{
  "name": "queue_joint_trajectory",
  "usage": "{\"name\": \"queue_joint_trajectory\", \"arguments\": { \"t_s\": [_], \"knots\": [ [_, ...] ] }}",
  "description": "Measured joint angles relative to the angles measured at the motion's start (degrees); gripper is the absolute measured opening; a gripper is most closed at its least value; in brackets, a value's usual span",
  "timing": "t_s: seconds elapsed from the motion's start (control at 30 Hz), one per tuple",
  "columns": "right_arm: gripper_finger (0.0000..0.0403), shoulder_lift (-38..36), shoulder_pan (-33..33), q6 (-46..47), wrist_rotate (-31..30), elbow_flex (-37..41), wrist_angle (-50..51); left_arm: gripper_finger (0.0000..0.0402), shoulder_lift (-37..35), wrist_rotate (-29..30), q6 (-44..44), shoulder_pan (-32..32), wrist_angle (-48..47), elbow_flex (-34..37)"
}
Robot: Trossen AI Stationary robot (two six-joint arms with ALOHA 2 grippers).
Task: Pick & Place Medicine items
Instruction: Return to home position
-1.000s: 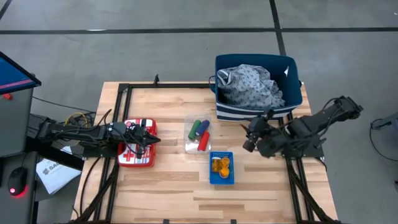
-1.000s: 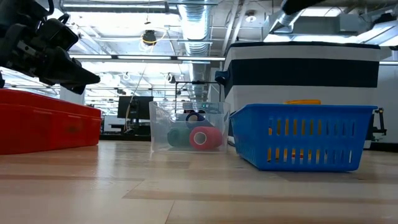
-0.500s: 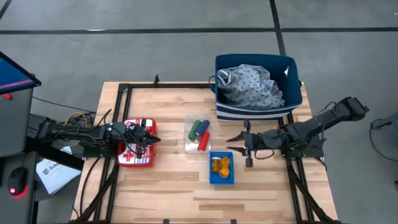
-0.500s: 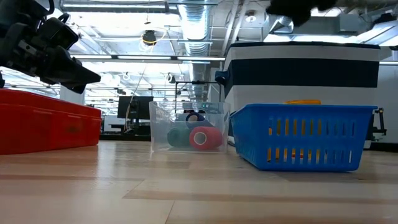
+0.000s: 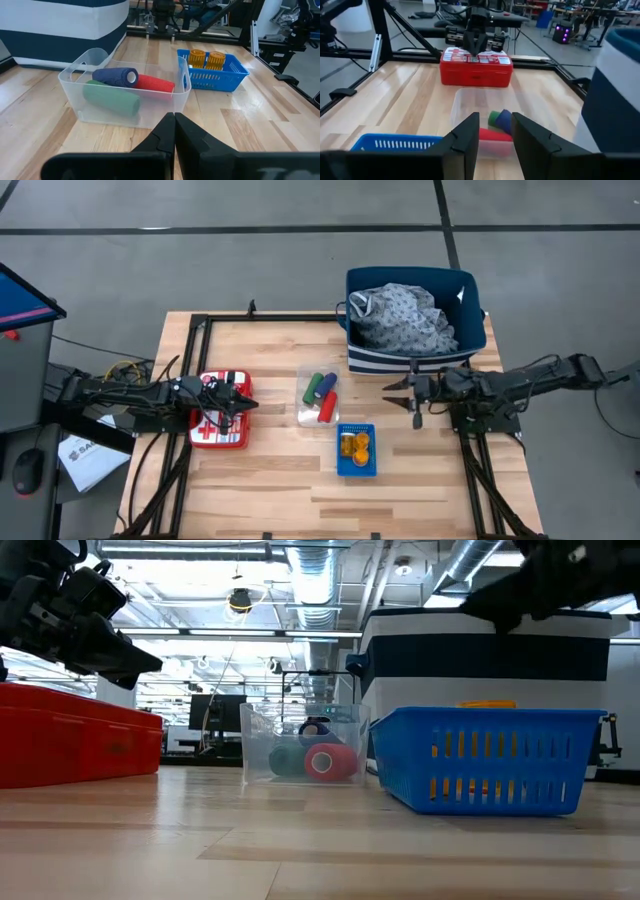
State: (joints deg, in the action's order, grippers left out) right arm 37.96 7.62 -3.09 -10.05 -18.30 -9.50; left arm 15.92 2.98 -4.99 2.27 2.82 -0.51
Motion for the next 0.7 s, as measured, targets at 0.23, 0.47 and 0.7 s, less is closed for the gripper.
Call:
{"name": "queue_joint_trajectory", "arguments": {
  "t_s": [0.23,0.47,0.7],
  "knots": [
    [0.0111,-11.19,-1.57,2.42,1.00,8.96,0.01,0.0001,0.00,0.00,0.00,0.00,0.02,0.00],
    [0.0111,-19.93,-1.79,4.63,-1.80,14.50,0.34,0.0001,0.00,0.00,0.00,0.02,0.02,0.00],
    [0.0111,-29.24,-1.77,5.94,-2.42,17.83,5.33,0.0001,-0.02,0.00,0.00,0.01,0.04,0.00]
  ]
}}
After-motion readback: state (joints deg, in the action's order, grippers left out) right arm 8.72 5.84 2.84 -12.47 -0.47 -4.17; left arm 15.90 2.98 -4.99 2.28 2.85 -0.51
